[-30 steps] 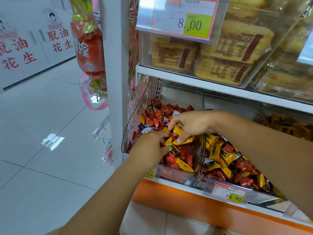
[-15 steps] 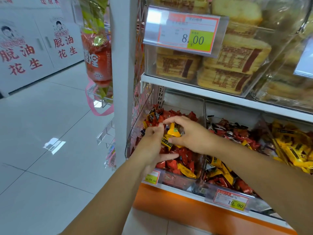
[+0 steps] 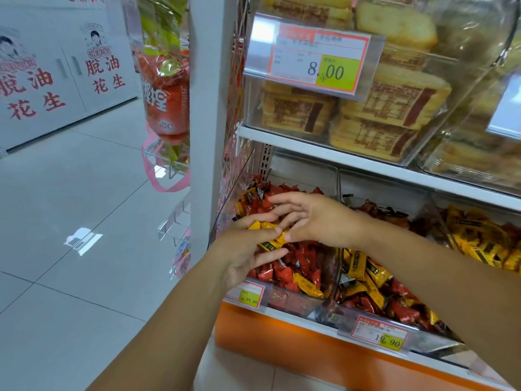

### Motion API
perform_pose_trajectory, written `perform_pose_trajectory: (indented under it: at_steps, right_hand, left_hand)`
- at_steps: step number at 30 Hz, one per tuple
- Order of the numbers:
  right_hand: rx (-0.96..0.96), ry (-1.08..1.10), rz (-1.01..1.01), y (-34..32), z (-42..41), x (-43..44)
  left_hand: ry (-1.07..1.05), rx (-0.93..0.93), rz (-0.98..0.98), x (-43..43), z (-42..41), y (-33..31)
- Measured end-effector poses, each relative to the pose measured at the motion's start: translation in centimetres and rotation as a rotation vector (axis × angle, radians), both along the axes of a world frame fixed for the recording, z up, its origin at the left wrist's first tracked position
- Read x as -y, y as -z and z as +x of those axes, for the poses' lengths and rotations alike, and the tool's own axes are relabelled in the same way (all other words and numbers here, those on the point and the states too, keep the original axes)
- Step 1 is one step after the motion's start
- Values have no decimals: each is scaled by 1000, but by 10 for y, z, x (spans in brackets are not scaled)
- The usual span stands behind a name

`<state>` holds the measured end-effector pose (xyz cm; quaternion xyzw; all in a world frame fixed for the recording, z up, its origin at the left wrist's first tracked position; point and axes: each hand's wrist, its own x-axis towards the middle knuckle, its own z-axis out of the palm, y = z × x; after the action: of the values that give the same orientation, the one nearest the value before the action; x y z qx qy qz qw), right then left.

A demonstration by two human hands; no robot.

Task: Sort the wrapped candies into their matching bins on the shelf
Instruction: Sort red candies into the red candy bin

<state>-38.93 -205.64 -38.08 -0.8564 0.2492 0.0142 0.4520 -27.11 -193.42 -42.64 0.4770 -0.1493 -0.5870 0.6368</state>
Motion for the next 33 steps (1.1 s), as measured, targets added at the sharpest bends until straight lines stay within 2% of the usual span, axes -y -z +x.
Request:
perform_pose_trajectory:
  at_steps: [3, 6, 9, 13, 16, 21, 23, 26, 28, 31, 33]
  right_hand:
    - [-7, 39, -106, -9, -3, 13]
    - [-166, 13, -295, -12, 2, 24]
    - [-294, -96, -409, 7, 22, 14]
    - [-248, -183, -579, 32, 40, 9]
    - [-193, -120, -496, 20, 36, 20]
    - [-317, -121, -276, 9, 31, 30]
    - [-362, -169, -307, 19, 38, 23]
    - [-403, -239, -512, 33, 46, 15]
    - [-370, -209, -521, 25, 42, 12]
    - [-244, -106, -399, 0, 26, 16]
    - [-149, -38, -177, -12, 17, 15]
  left_hand:
    - [-76, 153, 39, -1, 6, 3]
    - [-105, 298, 86, -4, 8, 3]
    - [-124, 314, 106, -2, 8, 5]
    - [-89, 313, 118, -3, 11, 4]
    - [-40, 335, 100, -6, 11, 2]
    - [1, 399, 82, -8, 13, 3]
    - [-3, 432, 85, -8, 14, 2]
    - [5, 475, 76, -8, 13, 0]
    - [1, 502, 80, -9, 13, 0]
    - [-4, 534, 86, -8, 12, 0]
    - [-10, 548, 83, -8, 9, 0]
